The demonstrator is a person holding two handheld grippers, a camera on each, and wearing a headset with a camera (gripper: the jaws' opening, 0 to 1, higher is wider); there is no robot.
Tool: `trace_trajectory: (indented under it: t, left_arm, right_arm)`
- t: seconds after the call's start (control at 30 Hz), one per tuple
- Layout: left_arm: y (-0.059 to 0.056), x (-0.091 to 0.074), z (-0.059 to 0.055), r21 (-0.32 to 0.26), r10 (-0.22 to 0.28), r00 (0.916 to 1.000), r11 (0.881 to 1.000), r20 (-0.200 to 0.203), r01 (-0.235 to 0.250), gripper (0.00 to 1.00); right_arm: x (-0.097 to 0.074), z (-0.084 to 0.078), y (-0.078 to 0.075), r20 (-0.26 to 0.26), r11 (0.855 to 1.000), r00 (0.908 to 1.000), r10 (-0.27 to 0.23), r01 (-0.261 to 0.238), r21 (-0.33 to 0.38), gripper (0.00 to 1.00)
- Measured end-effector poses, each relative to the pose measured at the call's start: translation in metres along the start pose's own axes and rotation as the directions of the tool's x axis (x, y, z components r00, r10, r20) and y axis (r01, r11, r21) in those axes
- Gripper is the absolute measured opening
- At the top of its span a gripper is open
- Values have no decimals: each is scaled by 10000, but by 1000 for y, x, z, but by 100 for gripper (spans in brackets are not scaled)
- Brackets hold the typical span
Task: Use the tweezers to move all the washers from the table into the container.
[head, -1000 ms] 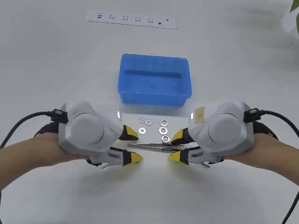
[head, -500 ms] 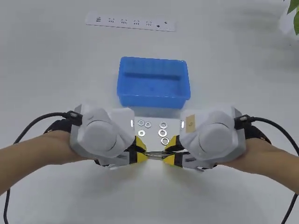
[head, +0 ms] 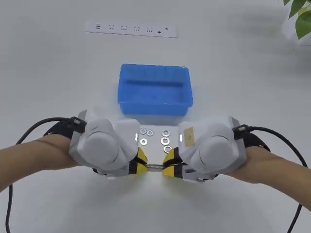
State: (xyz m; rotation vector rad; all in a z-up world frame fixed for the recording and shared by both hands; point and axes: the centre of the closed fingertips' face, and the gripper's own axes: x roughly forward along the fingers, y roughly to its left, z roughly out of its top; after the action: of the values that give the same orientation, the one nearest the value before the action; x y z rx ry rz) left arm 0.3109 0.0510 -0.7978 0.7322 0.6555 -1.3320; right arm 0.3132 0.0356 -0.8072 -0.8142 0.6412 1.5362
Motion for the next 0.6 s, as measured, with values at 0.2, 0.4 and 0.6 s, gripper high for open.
trace_trajectory:
  t: [0.2,0.4,0.6]
  left_arm:
    - [-4,-9,7,82,200,9995,9998,256,-202,6]
    - [-4,-26,26,318,316,9973,9989,670,-338,6]
    - [-5,-37,54,212,557,9852,9980,1622,-599,6]
  right_arm:
    - [-3,3,5,-90,9971,9991,-406,399,-644,7]
    - [-8,10,5,289,9919,9957,-878,901,-895,8]
    - [-20,15,6,939,9837,9875,-1270,1375,-1162,7]
